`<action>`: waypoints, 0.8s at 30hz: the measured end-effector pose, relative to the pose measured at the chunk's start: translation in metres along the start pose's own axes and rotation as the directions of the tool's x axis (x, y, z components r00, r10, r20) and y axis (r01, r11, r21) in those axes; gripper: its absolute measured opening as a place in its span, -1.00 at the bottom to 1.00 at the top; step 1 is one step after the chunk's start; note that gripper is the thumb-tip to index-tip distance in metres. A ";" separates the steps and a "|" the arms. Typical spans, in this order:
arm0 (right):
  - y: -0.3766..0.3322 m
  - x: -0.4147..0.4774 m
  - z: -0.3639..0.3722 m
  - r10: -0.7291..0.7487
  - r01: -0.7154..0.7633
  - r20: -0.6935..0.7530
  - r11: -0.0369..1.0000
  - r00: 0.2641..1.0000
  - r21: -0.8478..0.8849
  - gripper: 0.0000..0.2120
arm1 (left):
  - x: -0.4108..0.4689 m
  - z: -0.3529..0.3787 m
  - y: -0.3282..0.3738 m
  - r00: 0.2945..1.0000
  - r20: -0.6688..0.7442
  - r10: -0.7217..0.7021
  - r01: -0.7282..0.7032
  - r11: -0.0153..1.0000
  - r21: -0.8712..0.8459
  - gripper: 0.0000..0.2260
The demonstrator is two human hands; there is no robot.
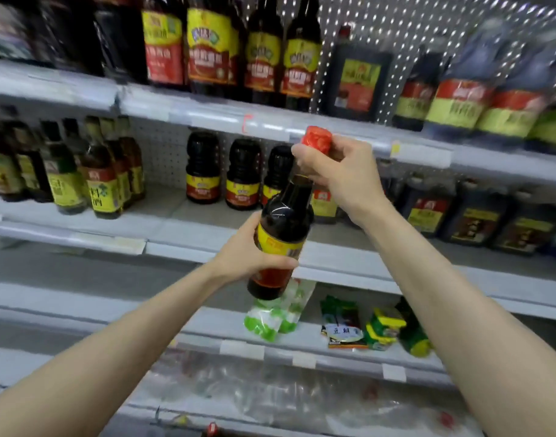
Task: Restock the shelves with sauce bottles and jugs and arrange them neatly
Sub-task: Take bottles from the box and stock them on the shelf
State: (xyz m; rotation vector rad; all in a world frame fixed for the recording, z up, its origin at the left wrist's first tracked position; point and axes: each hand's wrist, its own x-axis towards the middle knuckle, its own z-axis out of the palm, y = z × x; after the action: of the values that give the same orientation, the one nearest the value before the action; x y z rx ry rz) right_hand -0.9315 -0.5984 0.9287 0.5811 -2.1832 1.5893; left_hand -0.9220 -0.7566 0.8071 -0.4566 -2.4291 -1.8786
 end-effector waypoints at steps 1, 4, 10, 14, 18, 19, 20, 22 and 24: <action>-0.022 0.006 -0.008 -0.035 0.035 0.015 0.999 0.999 -0.004 -0.48 | 0.000 -0.003 0.022 0.999 -0.029 0.043 -0.042 0.999 0.022 -0.21; -0.076 0.018 -0.024 -0.125 0.128 0.072 0.991 0.990 -0.047 -0.66 | -0.001 -0.011 0.072 0.987 -0.065 0.149 -0.142 0.985 0.095 -0.24; -0.133 0.024 -0.048 -0.218 0.222 0.095 0.975 0.971 -0.031 -0.78 | -0.009 -0.023 0.135 0.960 -0.131 0.248 -0.223 0.959 0.176 -0.32; -0.137 0.026 -0.043 -0.169 0.183 0.163 0.980 0.972 -0.081 -0.71 | -0.008 -0.035 0.166 0.937 -0.183 0.297 -0.257 0.943 0.212 -0.32; -0.130 0.027 -0.024 -0.135 0.150 0.191 0.986 0.972 -0.066 -0.70 | -0.003 -0.046 0.178 0.901 -0.254 0.350 -0.299 0.929 0.219 -0.36; -0.129 0.030 -0.020 -0.134 0.146 0.187 0.988 0.973 -0.047 -0.70 | -0.001 -0.049 0.180 0.889 -0.281 0.363 -0.306 0.925 0.226 -0.37; -0.129 0.033 -0.016 -0.130 0.139 0.185 0.990 0.974 -0.035 -0.69 | 0.001 -0.052 0.181 0.876 -0.305 0.373 -0.309 0.921 0.238 -0.37; -0.131 0.043 -0.008 -0.124 0.132 0.180 0.991 0.976 -0.030 -0.67 | 0.009 -0.061 0.184 0.853 -0.335 0.400 -0.322 0.909 0.265 -0.37; -0.133 0.054 -0.002 -0.128 0.136 0.165 0.990 0.978 -0.033 -0.64 | 0.020 -0.070 0.187 0.835 -0.349 0.425 -0.335 0.896 0.291 -0.36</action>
State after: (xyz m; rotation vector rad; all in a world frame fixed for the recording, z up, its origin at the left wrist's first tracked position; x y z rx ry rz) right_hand -0.9061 -0.6392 1.0639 0.8514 -2.2374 1.4677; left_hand -0.9045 -0.7773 1.0061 -0.4462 -2.0475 -1.3611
